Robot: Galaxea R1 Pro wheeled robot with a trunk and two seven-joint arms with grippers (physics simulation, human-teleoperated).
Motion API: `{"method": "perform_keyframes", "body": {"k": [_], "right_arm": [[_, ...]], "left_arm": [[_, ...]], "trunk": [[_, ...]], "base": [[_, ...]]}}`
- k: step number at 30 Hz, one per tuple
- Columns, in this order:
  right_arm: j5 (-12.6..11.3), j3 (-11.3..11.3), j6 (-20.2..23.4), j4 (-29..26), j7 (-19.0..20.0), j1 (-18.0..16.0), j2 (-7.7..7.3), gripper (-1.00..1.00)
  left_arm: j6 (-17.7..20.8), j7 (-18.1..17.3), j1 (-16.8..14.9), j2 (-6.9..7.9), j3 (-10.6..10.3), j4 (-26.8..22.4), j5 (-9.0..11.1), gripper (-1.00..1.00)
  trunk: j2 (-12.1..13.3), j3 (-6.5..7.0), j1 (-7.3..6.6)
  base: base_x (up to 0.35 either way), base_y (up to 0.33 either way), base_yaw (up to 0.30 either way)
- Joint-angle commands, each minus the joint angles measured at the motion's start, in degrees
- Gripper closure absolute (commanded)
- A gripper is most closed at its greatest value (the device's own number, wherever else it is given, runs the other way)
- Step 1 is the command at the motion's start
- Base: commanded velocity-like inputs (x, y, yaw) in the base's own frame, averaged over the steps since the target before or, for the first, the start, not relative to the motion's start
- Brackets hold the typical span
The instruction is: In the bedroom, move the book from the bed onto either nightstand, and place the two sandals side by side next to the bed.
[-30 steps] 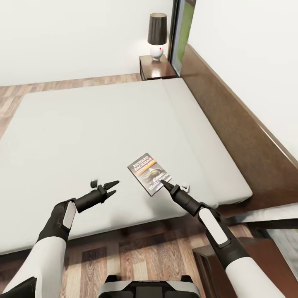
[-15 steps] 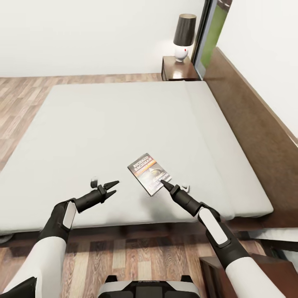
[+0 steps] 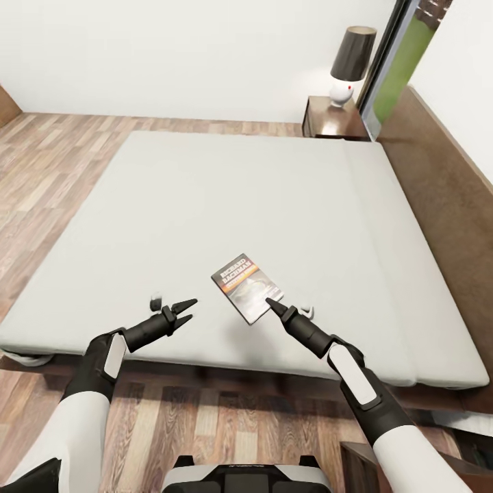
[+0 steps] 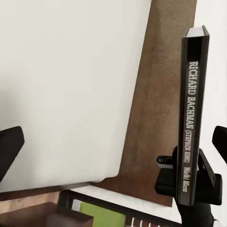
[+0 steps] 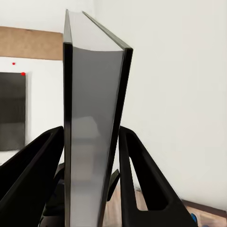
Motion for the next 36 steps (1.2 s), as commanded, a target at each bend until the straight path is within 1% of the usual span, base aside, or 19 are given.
{"method": "perform_keyframes", "body": {"k": [1, 9, 11, 22, 30, 32, 33, 36], "right_arm": [[-0.7, 0.1, 0.3, -0.1, 0.0, 0.0, -0.05, 1.0], [-0.7, 0.1, 0.3, 0.0, 0.0, 0.0, -0.05, 1.0], [-0.7, 0.1, 0.3, 0.0, 0.0, 0.0, -0.05, 1.0], [-0.7, 0.1, 0.3, 0.0, 0.0, 0.0, -0.05, 1.0], [-0.7, 0.1, 0.3, 0.0, 0.0, 0.0, -0.05, 1.0], [-0.7, 0.1, 0.3, 0.0, 0.0, 0.0, -0.05, 1.0], [-0.7, 0.1, 0.3, 0.0, 0.0, 0.0, -0.05, 1.0], [-0.7, 0.1, 0.3, 0.0, 0.0, 0.0, -0.05, 1.0]], "left_arm": [[0.3, -0.1, -0.1, -0.03, 0.1, 0.0, 0.0, -1.0], [0.3, -0.1, -0.1, -0.03, 0.1, 0.0, 0.0, -1.0], [0.3, -0.1, -0.1, -0.04, 0.1, 0.1, 0.0, -1.0], [0.3, -0.1, -0.1, -0.03, 0.1, 0.1, 0.1, -1.0], [0.3, -0.2, -0.1, 0.0, 0.1, 0.2, 0.1, -1.0], [0.3, -0.2, -0.1, 0.01, 0.1, 0.7, 0.1, -1.0], [0.2, -0.1, -0.1, 0.04, 0.1, 1.8, 0.1, -1.0], [0.2, -0.1, -0.1, 0.05, 0.1, 2.3, 0.0, -1.0]], "trunk": [[-0.1, -0.05, 0.02], [-0.1, -0.05, 0.02], [-0.1, -0.05, 0.02], [-0.1, -0.05, 0.02], [-0.1, -0.05, 0.02], [-0.1, -0.05, 0.02], [-0.1, -0.05, 0.02], [-0.1, -0.05, 0.02]], "base": [[0.0, 0.0, 0.295], [0.0, 0.0, 0.294], [0.0, 0.0, 0.146], [0.0, 0.001, 0.02], [0.0, 0.172, 0.0], [0.0, 0.04, 0.0], [0.0, 0.012, 0.0], [0.0, 0.005, 0.0]]}}
